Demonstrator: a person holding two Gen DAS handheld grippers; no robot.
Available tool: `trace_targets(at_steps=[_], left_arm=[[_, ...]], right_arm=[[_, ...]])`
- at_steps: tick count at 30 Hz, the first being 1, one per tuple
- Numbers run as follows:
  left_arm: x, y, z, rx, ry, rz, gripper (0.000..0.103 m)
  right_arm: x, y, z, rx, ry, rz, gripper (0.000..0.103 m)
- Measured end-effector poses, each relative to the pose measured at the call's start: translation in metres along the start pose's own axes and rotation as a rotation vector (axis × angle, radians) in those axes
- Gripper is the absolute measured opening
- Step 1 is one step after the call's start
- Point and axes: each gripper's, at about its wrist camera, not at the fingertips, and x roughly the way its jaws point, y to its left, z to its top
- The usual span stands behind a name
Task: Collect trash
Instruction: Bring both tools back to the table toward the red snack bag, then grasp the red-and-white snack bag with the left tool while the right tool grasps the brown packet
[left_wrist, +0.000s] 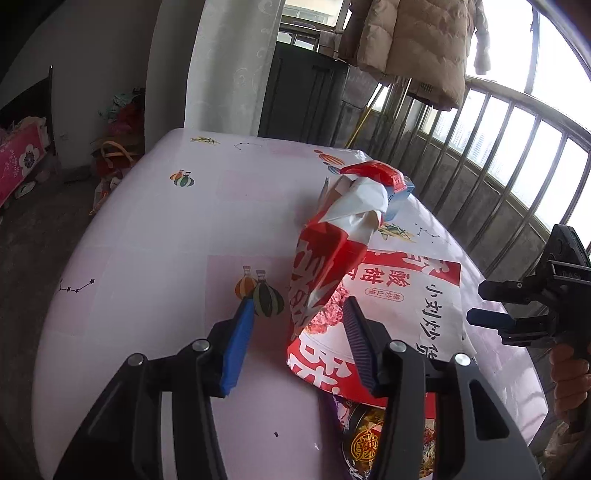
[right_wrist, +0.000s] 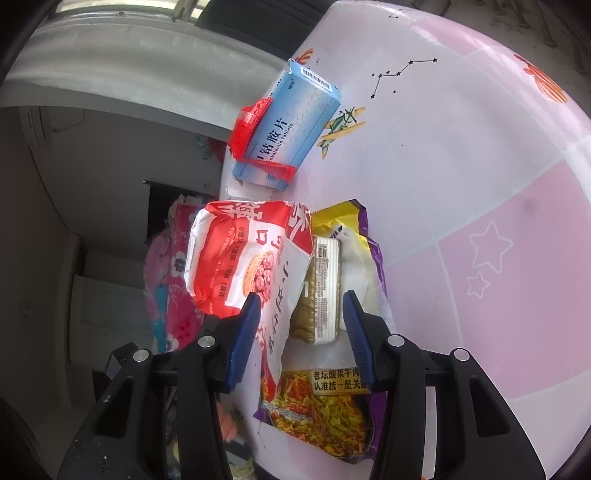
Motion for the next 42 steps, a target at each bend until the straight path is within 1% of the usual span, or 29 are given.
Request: trace_targets(at_steps=[2,4,5,7,10,15,18,20,22,25,28,30,32,34,40,42], left_arm=[[0.009,-0.002,0.002,0.004,0.013,-0.003,0.039],[0.016,-0.003,0.002,0.003,0.031,0.007,0.028],[0.019,-0.003,0.002,0.0,0.039,0.009,0.025],[0.024,-0.002,0.002,-0.011,0.052,0.016,0.012],[0.026,0.002,-0.001,-0.023,0.061,0.038,0.007],[0.027,0.009,-0.003,-0.057,0.08,0.048,0.007],[0.026,0.006,-0.003,-0.051,0.08,0.057,0.007],[0.028,0.007,-0.004,-0.057,0.094,0.064,0.007],[0.031,0.008,-0.004,-0.066,0.109,0.071,0.007],[0.032,0.01,-0.003,-0.077,0.115,0.065,0.006],[0.032,0.011,-0.003,-0.083,0.118,0.062,0.006],[0.032,0.011,-0.004,-0.088,0.119,0.058,0.006],[0.032,0.011,-0.005,-0.09,0.118,0.058,0.006],[0.033,0.012,-0.004,-0.095,0.118,0.057,0.006],[0.027,0.022,-0.003,-0.169,0.108,-0.005,0.006],[0.022,0.025,-0.001,-0.191,0.097,-0.011,0.006]], right_arm=[[0.006,-0.001,0.001,0.007,0.011,0.002,0.044],[0.01,-0.001,0.002,0.012,0.021,0.005,0.043],[0.011,-0.001,0.002,0.012,0.024,0.006,0.043],[0.011,-0.002,0.001,0.013,0.027,0.009,0.043],[0.01,-0.005,0.0,0.021,0.028,0.011,0.043],[0.008,-0.011,0.0,0.04,0.039,0.021,0.043],[0.011,-0.012,0.001,0.035,0.04,0.003,0.043],[0.013,-0.014,0.002,0.036,0.045,-0.02,0.041],[0.014,-0.017,0.002,0.038,0.051,-0.02,0.039],[0.016,-0.013,0.003,0.025,0.06,-0.026,0.039],[0.023,-0.009,0.004,0.025,0.087,0.0,0.039],[0.027,-0.007,0.005,0.015,0.096,-0.013,0.039],[0.031,-0.007,0.005,0.012,0.099,-0.022,0.037],[0.033,-0.008,0.005,0.017,0.093,-0.019,0.032],[0.023,-0.014,0.001,0.041,0.085,0.027,0.026],[0.019,-0.013,0.001,0.036,0.087,0.041,0.025]])
